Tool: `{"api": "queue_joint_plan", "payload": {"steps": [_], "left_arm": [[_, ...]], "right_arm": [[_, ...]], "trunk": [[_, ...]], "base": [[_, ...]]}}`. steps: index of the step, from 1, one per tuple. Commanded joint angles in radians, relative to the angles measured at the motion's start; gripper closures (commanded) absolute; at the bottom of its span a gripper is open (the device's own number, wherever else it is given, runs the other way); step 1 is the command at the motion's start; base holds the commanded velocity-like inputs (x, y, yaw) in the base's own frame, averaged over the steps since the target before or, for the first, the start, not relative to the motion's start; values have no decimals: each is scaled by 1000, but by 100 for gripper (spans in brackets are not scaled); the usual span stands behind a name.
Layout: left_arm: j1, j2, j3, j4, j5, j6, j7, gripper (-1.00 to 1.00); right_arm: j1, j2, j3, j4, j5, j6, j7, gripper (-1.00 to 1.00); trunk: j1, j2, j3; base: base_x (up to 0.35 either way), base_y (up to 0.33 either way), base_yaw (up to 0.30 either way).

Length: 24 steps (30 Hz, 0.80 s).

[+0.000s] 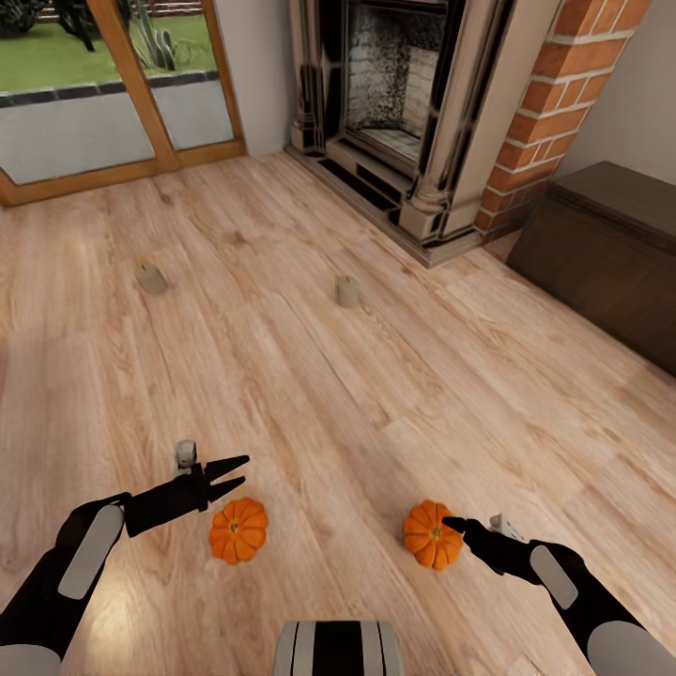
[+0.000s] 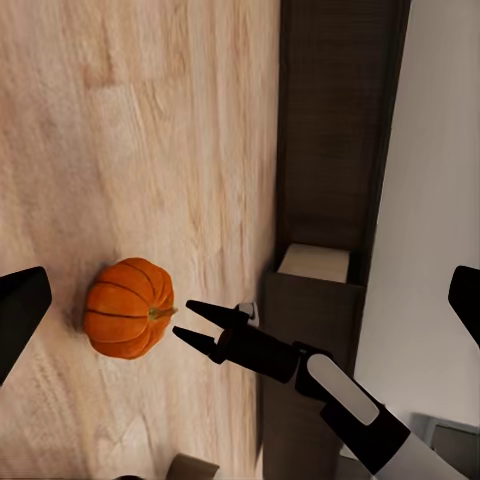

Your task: Place each of the two pumpkins and all three candles from the living room inside a cabinet in the living room (use any cabinet), then make sure every cabinet is closed, and position the cauldron so it is next to a table in the living room.

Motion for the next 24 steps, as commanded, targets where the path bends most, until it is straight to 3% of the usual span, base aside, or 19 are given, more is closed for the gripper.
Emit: {"api": "queue_joint_plan", "payload": {"steps": [1,8,12,14,19,24], "left_arm": [[0,0,1,0,-2,4,-4,-100],[0,0,1,0,-2,4,-14,-100],[0,5,-1,-1,-5,4,-96,-100],[0,26,-6,-1,-4,4,-122,-100],[0,39,-9,-1,-3,4,-133,-100],[0,41,-11,-1,-3,4,-134,-100]], "right_arm": [[0,0,-4,-1,-1,7,2,-100],[0,0,1,-4,0,7,9,-100],[0,0,4,-5,2,7,48,-100],[0,0,5,-5,15,6,90,-100],[0,1,4,-3,51,-8,115,-100],[0,1,4,-3,58,-11,119,-100]], "trunk": [[0,-1,-5],[3,-2,-32],[5,-3,-47],[6,-4,-55],[6,-4,-55],[6,-4,-55]], "base": [[0,0,0],[0,0,0],[0,0,0],[0,0,0],[0,0,0],[0,0,0]]}}
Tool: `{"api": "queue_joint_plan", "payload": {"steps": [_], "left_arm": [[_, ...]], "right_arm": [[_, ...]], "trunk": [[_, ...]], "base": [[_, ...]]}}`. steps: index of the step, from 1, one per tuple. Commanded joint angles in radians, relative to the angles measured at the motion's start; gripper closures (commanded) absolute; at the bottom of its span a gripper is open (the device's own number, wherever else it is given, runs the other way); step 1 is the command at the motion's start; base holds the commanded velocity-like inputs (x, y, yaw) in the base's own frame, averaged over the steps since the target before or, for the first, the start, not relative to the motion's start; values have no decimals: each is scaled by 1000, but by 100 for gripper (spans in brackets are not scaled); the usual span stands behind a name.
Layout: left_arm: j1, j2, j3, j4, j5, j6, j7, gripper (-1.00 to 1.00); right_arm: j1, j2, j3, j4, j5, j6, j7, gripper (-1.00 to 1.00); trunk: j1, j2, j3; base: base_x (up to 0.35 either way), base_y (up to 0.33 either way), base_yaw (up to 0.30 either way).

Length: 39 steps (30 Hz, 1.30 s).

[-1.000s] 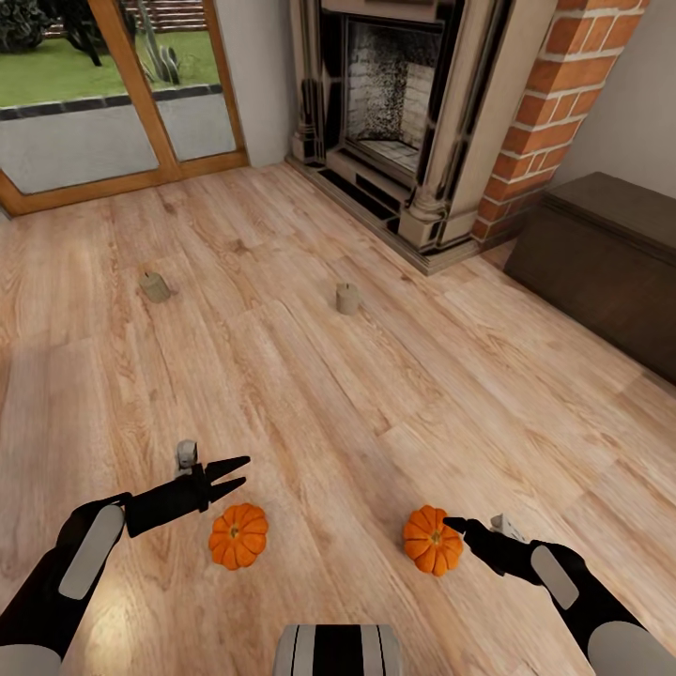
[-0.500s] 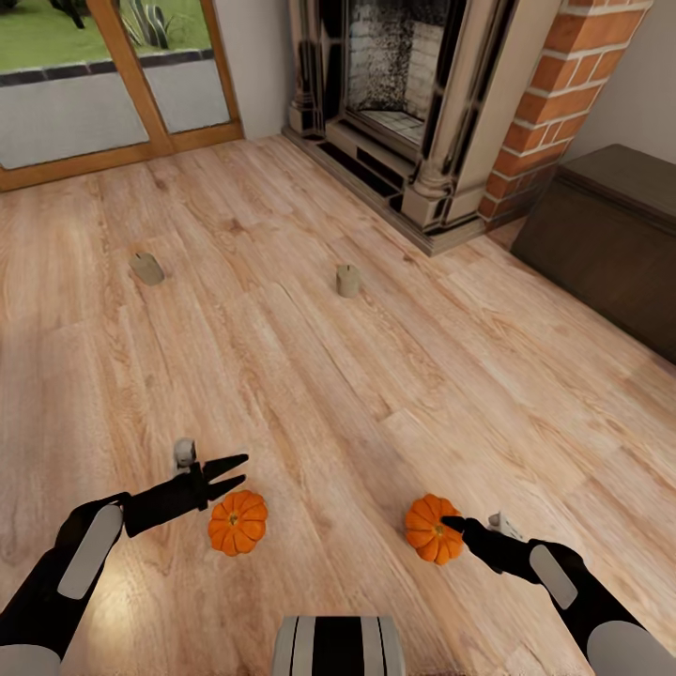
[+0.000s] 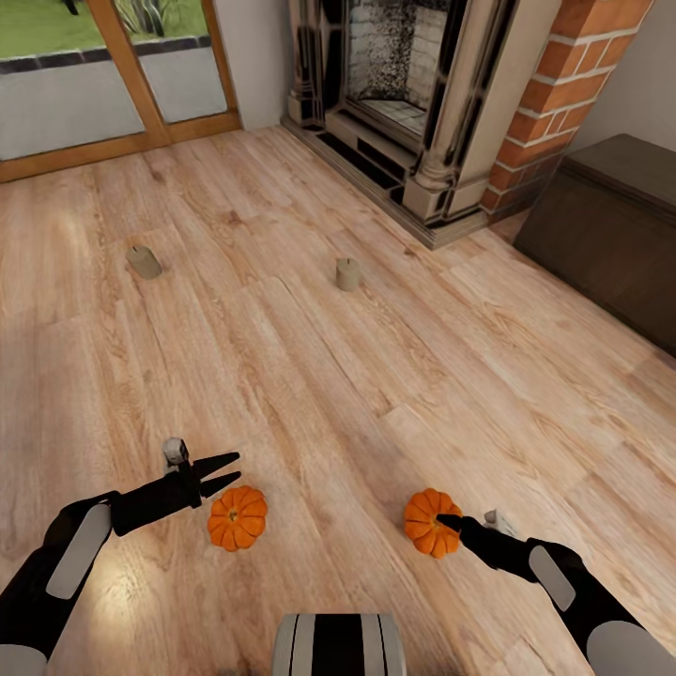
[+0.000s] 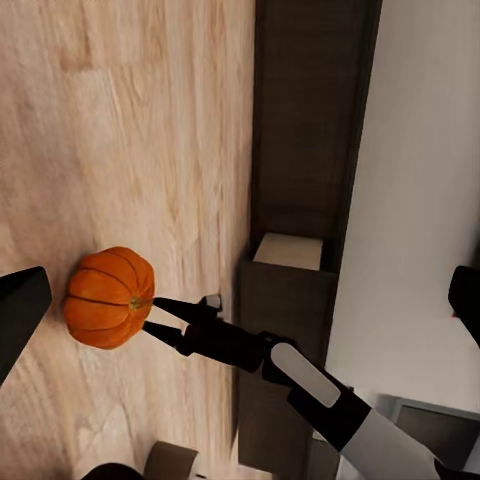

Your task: Place each of the two pumpkins and all three candles from the living room inside a cabinet in the living room (use any cabinet), then make sure every cabinet is closed, and position the cauldron so it is next to a table in the living room.

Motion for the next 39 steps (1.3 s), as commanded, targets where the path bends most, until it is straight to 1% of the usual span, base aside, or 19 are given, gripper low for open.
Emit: {"api": "queue_joint_plan", "payload": {"steps": [1,12,18,28,32,39], "left_arm": [[0,0,1,0,-1,4,-3,-100],[0,0,0,-2,-1,4,-4,-100],[0,0,0,-3,-1,4,-4,-100],[0,0,0,-3,-1,4,-4,-100],[0,0,0,-3,-1,4,-4,-100],[0,0,0,-3,-1,4,-4,-100]], "right_arm": [[0,0,-4,0,-3,8,1,-100],[0,0,-4,0,-1,6,1,-100],[0,0,-4,0,-1,-13,4,-100],[0,0,-4,0,-1,-21,6,-100],[0,0,-4,6,-2,-66,7,-100],[0,0,-5,8,-3,-80,26,-100]], "trunk": [[0,0,-4],[5,-3,-47],[5,-3,-47],[5,-3,-47],[5,-3,-47],[5,-3,-47]], "base": [[0,0,0],[0,0,0],[0,0,0],[0,0,0],[0,0,0],[0,0,0]]}}
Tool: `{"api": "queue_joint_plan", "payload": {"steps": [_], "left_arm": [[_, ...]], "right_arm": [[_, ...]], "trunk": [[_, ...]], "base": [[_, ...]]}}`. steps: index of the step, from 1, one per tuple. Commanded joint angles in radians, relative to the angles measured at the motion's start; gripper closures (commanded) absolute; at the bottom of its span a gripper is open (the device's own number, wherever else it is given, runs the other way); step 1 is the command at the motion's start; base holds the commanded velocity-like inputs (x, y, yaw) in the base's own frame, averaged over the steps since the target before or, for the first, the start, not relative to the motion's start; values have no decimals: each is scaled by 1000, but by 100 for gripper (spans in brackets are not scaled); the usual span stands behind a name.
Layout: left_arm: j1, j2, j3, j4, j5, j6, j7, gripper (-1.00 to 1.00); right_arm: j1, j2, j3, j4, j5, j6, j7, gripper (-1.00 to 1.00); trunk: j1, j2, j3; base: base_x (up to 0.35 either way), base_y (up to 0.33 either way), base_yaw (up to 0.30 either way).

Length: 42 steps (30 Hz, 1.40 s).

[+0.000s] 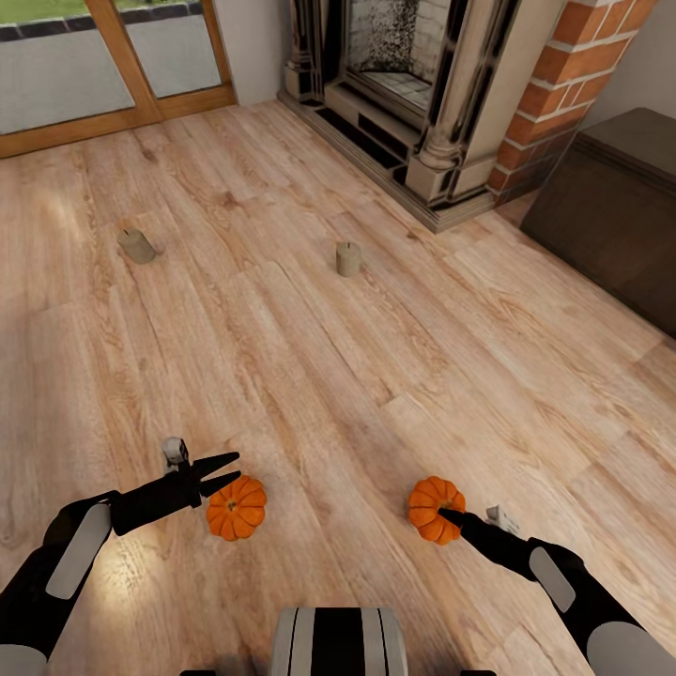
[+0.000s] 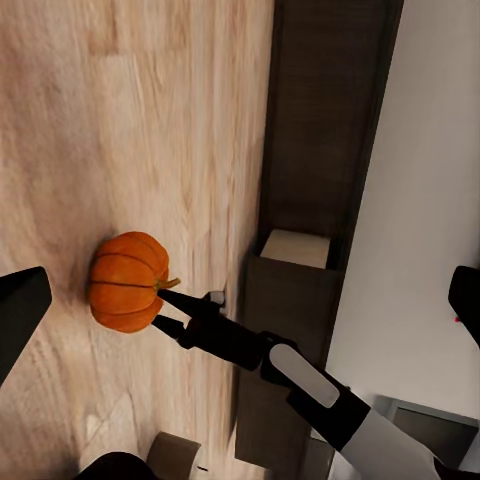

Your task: Place each of the two pumpkins and all three candles from the living room inside a cabinet in the living room (use any cabinet), then make sure every cabinet is closed, and position the cauldron so it is next to a table in the living room.

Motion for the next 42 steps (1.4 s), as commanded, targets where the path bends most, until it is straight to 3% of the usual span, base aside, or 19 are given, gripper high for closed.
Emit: {"api": "queue_joint_plan", "payload": {"steps": [1,7,36,42], "left_arm": [[0,0,1,0,-1,4,-3,-100],[0,0,1,0,-1,4,-3,-100],[0,0,1,0,-1,4,-3,-100],[0,0,1,0,0,4,-3,-100]], "right_arm": [[0,0,-5,0,-5,8,2,-100],[0,0,-6,0,-5,7,3,-100],[0,0,-7,0,-5,6,3,-100],[0,0,-7,0,-5,5,3,-100]], "trunk": [[0,0,-1],[2,-1,-20],[2,-1,-20],[5,-3,-43]], "base": [[0,0,0],[0,0,0],[0,0,0],[0,0,0]]}}
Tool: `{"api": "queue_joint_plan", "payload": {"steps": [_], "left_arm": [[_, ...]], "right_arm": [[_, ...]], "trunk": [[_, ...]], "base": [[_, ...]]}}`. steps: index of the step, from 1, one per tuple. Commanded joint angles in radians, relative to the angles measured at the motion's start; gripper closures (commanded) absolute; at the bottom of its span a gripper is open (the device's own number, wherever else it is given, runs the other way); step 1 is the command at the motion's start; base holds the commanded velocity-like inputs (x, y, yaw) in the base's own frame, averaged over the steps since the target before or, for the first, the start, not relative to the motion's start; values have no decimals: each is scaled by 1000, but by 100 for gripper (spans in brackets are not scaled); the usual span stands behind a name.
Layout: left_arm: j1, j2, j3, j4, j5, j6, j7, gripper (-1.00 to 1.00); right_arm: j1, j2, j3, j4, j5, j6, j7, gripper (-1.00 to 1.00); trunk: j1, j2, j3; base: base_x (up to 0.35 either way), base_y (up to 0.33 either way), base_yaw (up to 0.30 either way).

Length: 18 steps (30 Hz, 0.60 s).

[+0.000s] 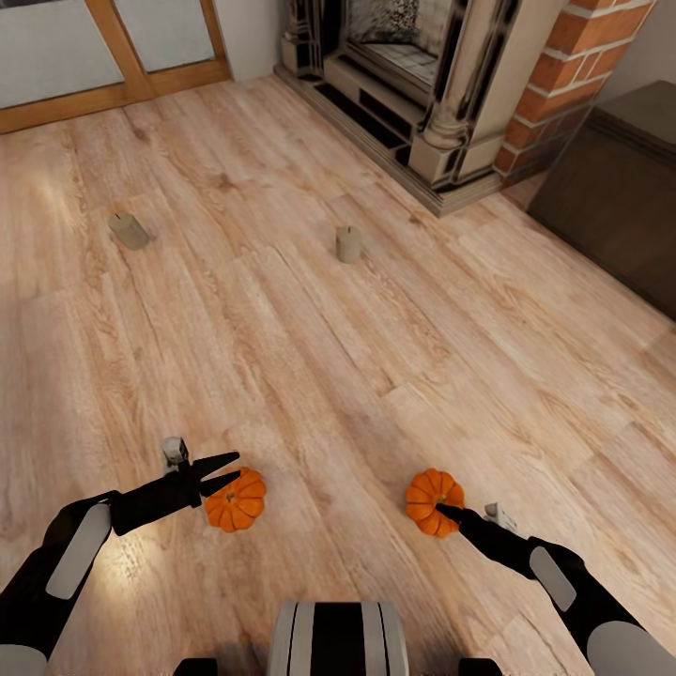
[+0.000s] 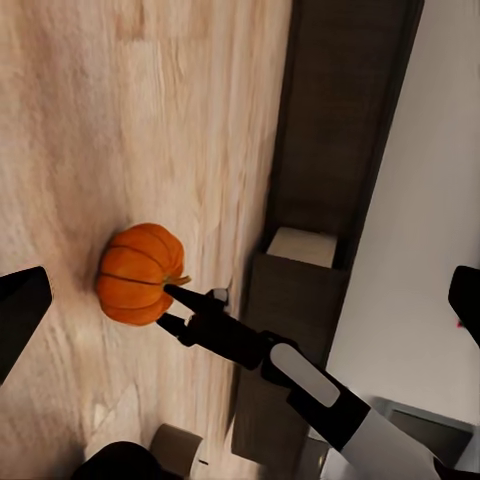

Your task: Place each of the two pumpkins and all three candles from the living room inside a cabinet in the living room (use any cabinet), then make sure every cabinet is closed, and position the cauldron so it is next to a table in the living room.

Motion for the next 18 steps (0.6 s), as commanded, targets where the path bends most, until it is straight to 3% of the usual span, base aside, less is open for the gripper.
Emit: {"api": "queue_joint_plan", "payload": {"steps": [1,18], "left_arm": [[0,0,1,0,0,4,-3,-100],[0,0,-1,0,-1,4,-19,-100]], "right_arm": [[0,0,-5,1,15,1,-55,-100],[0,0,-5,1,15,0,-55,-100]], "trunk": [[0,0,-5],[1,-1,-8]], "base": [[0,0,0],[4,0,0]]}}
